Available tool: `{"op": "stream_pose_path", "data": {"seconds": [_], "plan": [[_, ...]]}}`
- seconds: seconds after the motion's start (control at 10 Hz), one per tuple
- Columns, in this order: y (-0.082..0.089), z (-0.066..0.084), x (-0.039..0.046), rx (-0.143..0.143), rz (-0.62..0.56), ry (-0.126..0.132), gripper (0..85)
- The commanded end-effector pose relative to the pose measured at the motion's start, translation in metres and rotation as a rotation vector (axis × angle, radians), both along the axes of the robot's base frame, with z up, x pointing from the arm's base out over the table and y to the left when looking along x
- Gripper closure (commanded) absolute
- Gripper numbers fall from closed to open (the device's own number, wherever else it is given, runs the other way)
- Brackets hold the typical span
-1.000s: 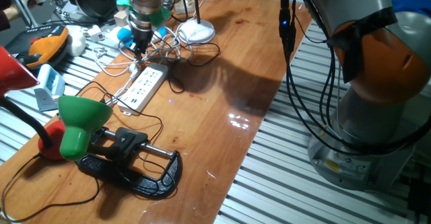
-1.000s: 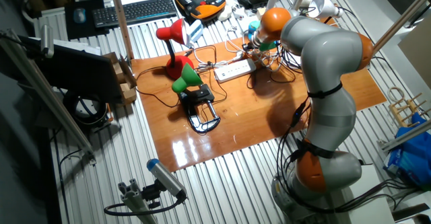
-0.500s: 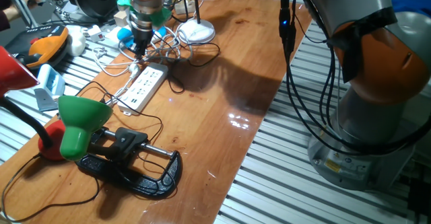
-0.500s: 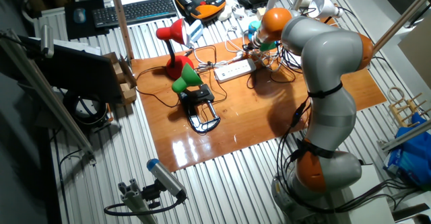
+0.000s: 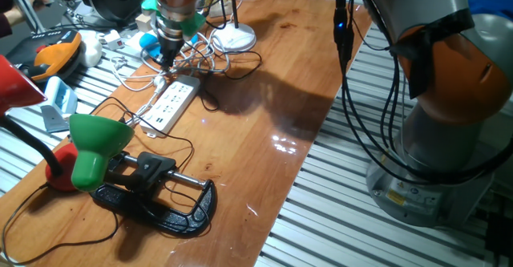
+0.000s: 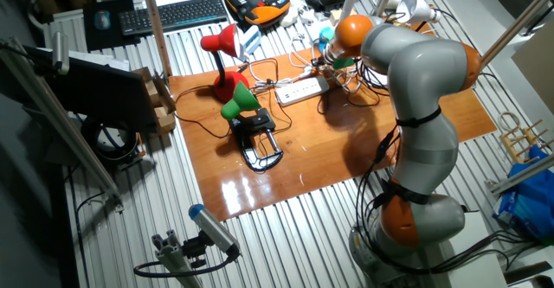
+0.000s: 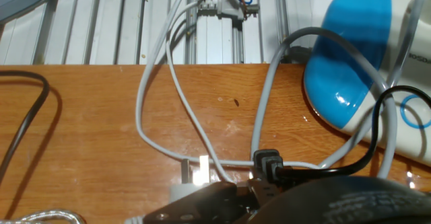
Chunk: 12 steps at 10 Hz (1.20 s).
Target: Plug in the power cord of the desk lamp, turn on the socket, and light up the desk lamp
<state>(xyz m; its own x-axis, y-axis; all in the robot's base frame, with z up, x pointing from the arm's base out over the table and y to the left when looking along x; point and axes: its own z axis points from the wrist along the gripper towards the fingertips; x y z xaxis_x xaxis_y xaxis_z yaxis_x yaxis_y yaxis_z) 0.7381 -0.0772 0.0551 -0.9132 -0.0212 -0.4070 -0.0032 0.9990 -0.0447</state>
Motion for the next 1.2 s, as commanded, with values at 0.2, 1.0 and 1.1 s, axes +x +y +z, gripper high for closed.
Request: {"op": "stream_pose_path", "data": {"seconds": [0.2,1.0,1.1], "plan": [[0.000,0.004,0.0001,-0.001,-0.010,-0.022,85.0],[-0.003,0.044,-0.0022,-0.027,-0.012,0.013,85.0],[-0.002,0.052,-0.0045,-0.027,-0.007,0.031,85.0]]}}
